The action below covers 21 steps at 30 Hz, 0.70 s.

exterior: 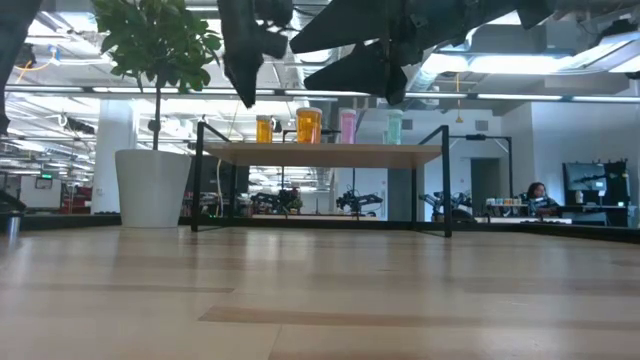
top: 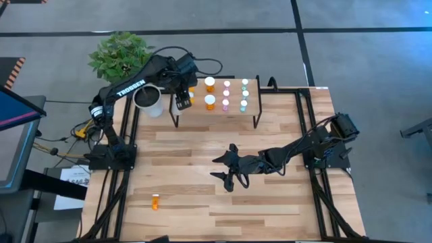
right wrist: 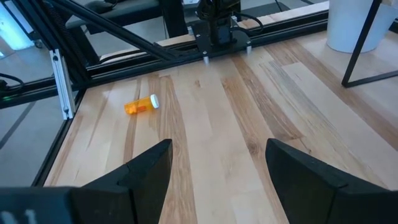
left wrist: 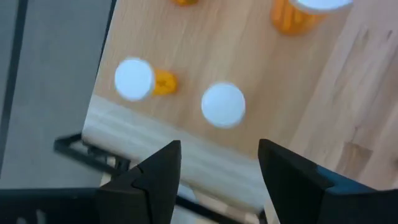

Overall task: Pick and place medicine bottles onto shelf by color
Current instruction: Put the small orange pill bottle on the shelf aligned with the other small orange pill bottles

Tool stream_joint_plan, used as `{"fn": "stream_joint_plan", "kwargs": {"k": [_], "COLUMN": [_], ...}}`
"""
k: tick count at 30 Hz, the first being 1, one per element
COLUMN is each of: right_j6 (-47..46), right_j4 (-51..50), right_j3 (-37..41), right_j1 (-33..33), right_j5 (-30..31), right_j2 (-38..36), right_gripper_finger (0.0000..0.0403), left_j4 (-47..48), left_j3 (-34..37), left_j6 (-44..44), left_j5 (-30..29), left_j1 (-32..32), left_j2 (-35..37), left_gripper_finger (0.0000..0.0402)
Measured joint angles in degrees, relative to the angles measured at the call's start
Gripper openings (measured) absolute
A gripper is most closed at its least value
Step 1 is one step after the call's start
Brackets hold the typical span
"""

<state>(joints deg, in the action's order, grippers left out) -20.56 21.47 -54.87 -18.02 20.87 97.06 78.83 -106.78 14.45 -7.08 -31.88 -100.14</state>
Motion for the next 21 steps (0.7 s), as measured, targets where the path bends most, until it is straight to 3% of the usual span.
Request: {"fn": "stream_joint_plan", "kwargs": {"k": [5,9,14,21], "right_j6": [-0.42,-0.42,-0.42,-0.42], "right_j4": [-0.04,-0.09,-0.28,-0.46], "right_j3": [0.0,0.0,0.0,0.0], "right_j1": [-0.12,-0.4,-0.39,-0.74], "right_j5": [0.01,0.0,0.01,-0.01], "right_j2": [0.0,0.0,0.0,0.0], "right_gripper_finger": [0.0282,0.0282,0.0282,0.0282], "left_j4": [2.88,1.47,-0.95,-10.97], "left_j3": [-0.95,3.72,15.04,36.25], "left_j6": [-3.32,-8.68,-17.37,-36.95], "left_j5": [1.35,1.04,-2.23,-5.96], "left_j1": [0.89,3.76,11.89,31.18], "left_j2": [4.33,11.15,21.93,39.23], "left_gripper_finger": [0.0203,0.0203,0.0203,0.0203]}}
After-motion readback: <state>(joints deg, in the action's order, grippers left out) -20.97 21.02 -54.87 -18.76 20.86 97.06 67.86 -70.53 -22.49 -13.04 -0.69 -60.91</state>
